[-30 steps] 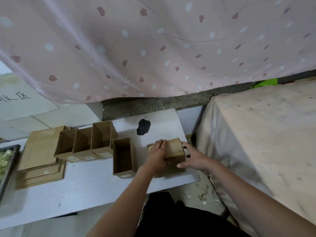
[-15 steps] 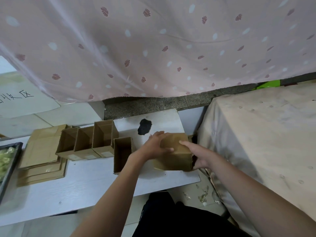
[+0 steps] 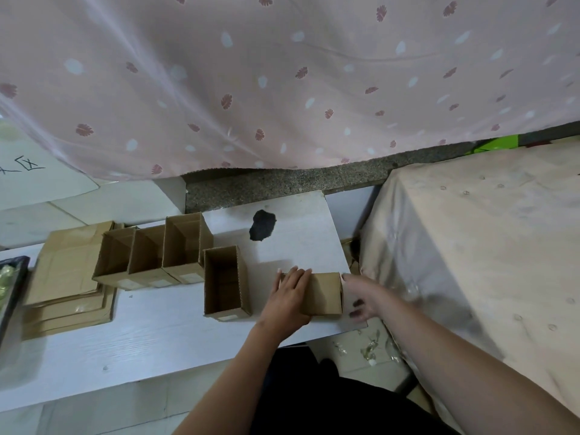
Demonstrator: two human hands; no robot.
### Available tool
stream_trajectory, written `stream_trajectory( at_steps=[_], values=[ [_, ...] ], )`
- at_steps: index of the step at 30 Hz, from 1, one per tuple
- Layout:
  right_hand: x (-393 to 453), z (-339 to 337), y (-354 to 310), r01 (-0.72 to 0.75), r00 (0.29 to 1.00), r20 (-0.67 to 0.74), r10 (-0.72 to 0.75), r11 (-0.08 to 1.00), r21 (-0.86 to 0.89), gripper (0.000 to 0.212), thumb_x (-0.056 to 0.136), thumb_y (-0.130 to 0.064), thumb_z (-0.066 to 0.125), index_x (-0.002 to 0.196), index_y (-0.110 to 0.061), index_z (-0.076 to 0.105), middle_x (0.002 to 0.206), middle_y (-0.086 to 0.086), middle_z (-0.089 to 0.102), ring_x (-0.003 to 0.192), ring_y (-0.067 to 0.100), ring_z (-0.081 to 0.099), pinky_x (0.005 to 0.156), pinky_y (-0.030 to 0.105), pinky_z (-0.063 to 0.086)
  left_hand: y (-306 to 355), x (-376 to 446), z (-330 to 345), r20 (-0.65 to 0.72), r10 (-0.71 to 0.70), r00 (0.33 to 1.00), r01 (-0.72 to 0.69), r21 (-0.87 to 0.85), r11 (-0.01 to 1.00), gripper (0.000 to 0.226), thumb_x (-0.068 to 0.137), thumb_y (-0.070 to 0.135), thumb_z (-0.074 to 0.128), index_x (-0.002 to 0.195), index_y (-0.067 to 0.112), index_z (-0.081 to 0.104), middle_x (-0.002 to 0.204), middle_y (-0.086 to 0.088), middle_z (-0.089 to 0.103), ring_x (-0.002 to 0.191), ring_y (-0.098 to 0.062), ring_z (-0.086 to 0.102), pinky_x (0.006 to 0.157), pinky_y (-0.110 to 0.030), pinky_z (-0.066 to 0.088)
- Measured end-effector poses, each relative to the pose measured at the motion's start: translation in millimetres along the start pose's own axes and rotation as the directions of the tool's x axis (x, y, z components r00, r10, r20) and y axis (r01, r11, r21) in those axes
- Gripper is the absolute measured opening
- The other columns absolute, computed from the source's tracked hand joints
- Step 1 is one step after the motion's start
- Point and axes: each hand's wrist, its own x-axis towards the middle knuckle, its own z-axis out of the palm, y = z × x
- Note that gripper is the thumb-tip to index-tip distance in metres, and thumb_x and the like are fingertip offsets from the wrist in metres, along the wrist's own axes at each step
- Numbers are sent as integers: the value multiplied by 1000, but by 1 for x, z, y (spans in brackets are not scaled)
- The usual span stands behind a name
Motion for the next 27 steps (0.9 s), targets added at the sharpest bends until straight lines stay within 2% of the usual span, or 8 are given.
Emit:
stream_trajectory(
  at_steps=[1, 2, 3, 5, 10, 18, 24, 27],
  values=[
    [1, 2, 3, 217, 953, -186, -239, 967, -132, 46, 97, -41, 57, 130, -10, 53, 127, 14, 56, 107, 33, 59, 76, 35, 48, 1, 3, 2, 13, -9, 1000, 9, -2, 1000, 101, 88, 29, 71, 160, 12, 3, 166, -5, 12, 154, -22, -1, 123, -38, -14],
    [0, 3, 6, 428, 825, -280, -490, 867, -256, 35, 94, -36, 62, 120, -13, 58, 115, 8, 61, 98, 25, 60, 74, 29, 42, 2, 6, 3, 29, -15, 999, 15, 3, 1000, 99, 91, 25, 68, 160, 9, -2, 168, -6, 3, 155, -23, -6, 124, -39, -13],
    [-2, 5, 9, 578, 696, -274, -663, 745, -334, 22, 91, -30, 67, 107, -15, 61, 101, 2, 61, 87, 17, 58, 72, 27, 39, 4, 9, 5, 46, -21, 999, 21, 14, 1000, 98, 93, 21, 64, 159, 8, -7, 168, -7, -6, 154, -24, -11, 124, -40, -11],
    [-5, 9, 14, 702, 588, -109, -801, 573, -423, 14, 87, -20, 73, 96, -19, 63, 90, -8, 52, 75, 2, 52, 71, 21, 39, 7, 12, 8, 63, -32, 997, 29, 39, 999, 95, 96, 12, 56, 157, 5, -16, 166, -9, -20, 152, -26, -20, 125, -41, -9],
    [0, 13, 11, 703, 576, 47, -816, 465, -537, 27, 84, -18, 76, 108, -25, 67, 107, -4, 50, 94, 7, 51, 82, 15, 38, 15, 8, 20, 45, -84, 995, 81, 78, 994, 93, 98, 35, 44, 151, 1, -25, 157, -14, -35, 147, -31, -31, 123, -43, -16],
    [6, 16, 17, 722, 552, -8, -834, 482, -496, 22, 85, -16, 77, 104, -25, 74, 94, -10, 50, 84, -4, 53, 75, -1, 36, 32, 7, 32, -38, -103, 994, 106, 97, 990, 93, 95, 62, 15, 153, -3, -16, 159, -19, -27, 149, -32, -24, 124, -44, -10],
    [6, 21, 12, 706, 567, -33, -823, 506, -495, 10, 85, -18, 77, 91, -25, 73, 92, -9, 48, 83, 2, 52, 74, 5, 37, 31, 6, 33, -70, -98, 993, 105, 109, 989, 93, 96, 66, 15, 153, -3, -14, 160, -19, -23, 150, -32, -19, 124, -44, -9],
    [7, 24, 6, 683, 570, -30, -821, 493, -539, 7, 86, -19, 75, 86, -25, 71, 92, -5, 50, 84, 6, 50, 77, 18, 37, 30, 7, 35, -36, -105, 994, 109, 123, 986, 93, 94, 67, 8, 150, 0, -24, 157, -16, -33, 148, -30, -28, 121, -40, -20]
  ],
)
